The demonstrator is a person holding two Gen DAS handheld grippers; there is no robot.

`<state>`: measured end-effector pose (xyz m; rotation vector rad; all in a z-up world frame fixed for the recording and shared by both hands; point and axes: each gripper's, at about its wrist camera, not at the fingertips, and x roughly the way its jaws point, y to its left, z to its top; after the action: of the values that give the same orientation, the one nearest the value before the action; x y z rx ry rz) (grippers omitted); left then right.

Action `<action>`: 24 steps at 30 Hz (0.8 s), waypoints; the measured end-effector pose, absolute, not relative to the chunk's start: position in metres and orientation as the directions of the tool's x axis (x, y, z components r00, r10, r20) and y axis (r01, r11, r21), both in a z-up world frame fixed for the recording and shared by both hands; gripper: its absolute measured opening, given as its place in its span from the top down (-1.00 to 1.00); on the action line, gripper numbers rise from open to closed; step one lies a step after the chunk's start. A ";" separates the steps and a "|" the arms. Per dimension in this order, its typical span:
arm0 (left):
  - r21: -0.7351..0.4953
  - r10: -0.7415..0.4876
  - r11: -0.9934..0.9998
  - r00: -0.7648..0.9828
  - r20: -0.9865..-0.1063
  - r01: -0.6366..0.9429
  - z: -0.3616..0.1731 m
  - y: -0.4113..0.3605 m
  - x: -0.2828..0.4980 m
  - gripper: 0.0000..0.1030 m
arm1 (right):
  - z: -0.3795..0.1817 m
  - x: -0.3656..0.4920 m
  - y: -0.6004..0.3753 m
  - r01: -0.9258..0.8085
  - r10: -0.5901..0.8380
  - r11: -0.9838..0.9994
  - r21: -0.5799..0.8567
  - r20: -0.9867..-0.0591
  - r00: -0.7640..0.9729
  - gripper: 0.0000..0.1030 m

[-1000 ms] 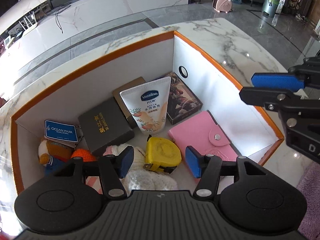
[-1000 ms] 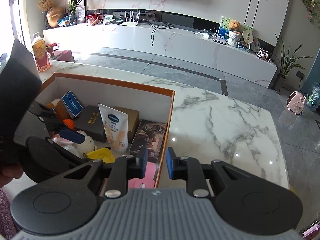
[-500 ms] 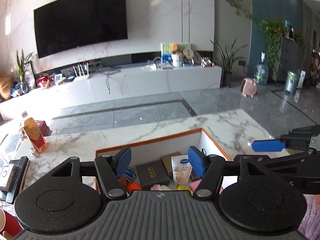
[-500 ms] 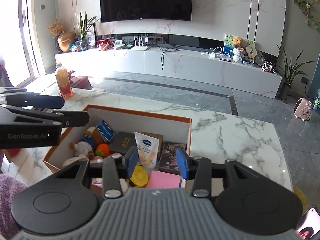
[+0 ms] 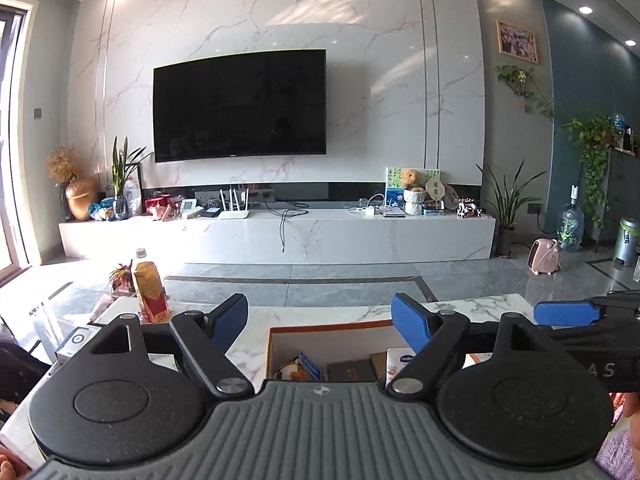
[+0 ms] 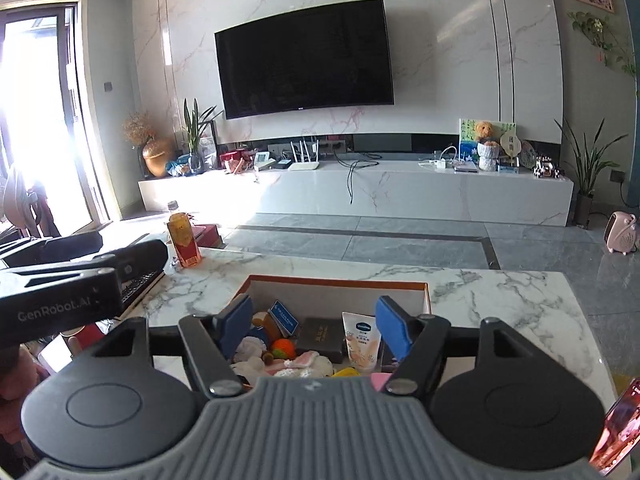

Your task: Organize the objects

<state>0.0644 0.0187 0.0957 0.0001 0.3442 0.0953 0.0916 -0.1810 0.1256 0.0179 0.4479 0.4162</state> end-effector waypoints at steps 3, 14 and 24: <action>0.017 0.128 0.991 0.926 -0.355 -0.130 0.083 0.027 0.060 -0.81 | 0.122 0.074 -0.178 -0.381 0.391 0.918 0.106 -0.386 0.835 -0.57; -0.046 0.104 0.988 0.843 -0.528 -0.150 0.028 0.054 0.057 -0.81 | 0.076 0.063 -0.157 -0.309 0.286 0.951 0.029 -0.472 0.834 -0.76; -0.030 0.106 0.988 0.808 -0.580 -0.151 0.010 0.048 0.052 -0.81 | 0.039 0.084 -0.156 -0.254 0.228 0.966 0.040 -0.586 0.777 -0.77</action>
<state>0.0516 0.0476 0.0104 -0.0756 0.6158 0.1379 0.0836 -0.1564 0.0393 -0.0425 0.6284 0.2610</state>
